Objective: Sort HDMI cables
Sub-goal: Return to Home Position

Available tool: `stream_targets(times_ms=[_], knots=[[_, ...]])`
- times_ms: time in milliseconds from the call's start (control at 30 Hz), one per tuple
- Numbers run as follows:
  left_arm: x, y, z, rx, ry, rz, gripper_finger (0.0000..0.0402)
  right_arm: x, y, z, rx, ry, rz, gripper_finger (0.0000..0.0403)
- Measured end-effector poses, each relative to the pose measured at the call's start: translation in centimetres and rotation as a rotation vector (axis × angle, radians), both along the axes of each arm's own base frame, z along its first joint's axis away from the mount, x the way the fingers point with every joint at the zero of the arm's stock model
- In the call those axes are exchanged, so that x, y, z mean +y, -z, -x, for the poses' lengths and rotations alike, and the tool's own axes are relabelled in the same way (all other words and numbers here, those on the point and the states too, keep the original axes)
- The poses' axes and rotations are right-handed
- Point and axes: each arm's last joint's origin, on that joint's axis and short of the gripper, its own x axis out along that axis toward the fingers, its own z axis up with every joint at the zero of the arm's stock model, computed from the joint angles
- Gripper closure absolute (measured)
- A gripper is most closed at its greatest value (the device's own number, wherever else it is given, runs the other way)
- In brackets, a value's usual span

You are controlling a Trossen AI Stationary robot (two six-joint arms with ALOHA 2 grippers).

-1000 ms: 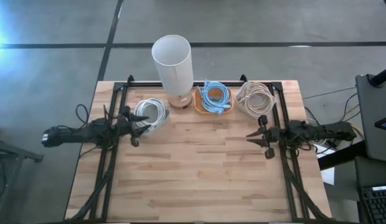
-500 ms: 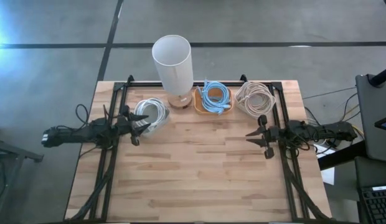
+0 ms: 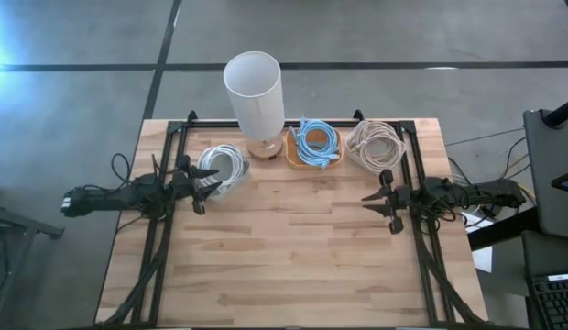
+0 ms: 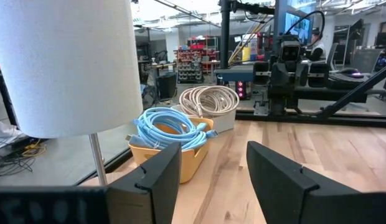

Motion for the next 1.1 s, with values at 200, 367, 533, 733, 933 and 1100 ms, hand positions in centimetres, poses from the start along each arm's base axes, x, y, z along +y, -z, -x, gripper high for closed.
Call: stream_targets(times_ms=[200, 367, 533, 733, 933, 1100], knots=[[0.0, 0.0, 0.0, 0.0, 0.0, 0.0, 0.0209, 0.0, 0.0, 0.0, 0.0, 0.0, -0.001, 0.0335], [0.0, 0.0, 0.0, 0.0, 0.0, 0.0, 0.0209, 0.0, -0.03, 0.0, -0.001, 0.0, -0.001, 0.033], [0.0, 0.0, 0.0, 0.0, 0.0, 0.0, 0.0209, 0.0, -0.03, 0.0, -0.001, 0.0, -0.002, 0.0321], [0.0, -0.01, 0.0, 0.0, 0.0, 0.0, 0.0209, 0.0, -0.03, 0.0, -0.001, 0.0, -0.002, 0.0313], [0.0, -0.01, 0.0, 0.0, 0.0, 0.0, 0.0209, 0.0, -0.03, 0.0, -0.001, 0.0, -0.001, 0.0315], [0.0, -0.01, 0.0, 0.0, -0.001, 0.0, 0.0209, 0.0, -0.03, 0.0, -0.001, 0.0, -0.001, 0.0325]])
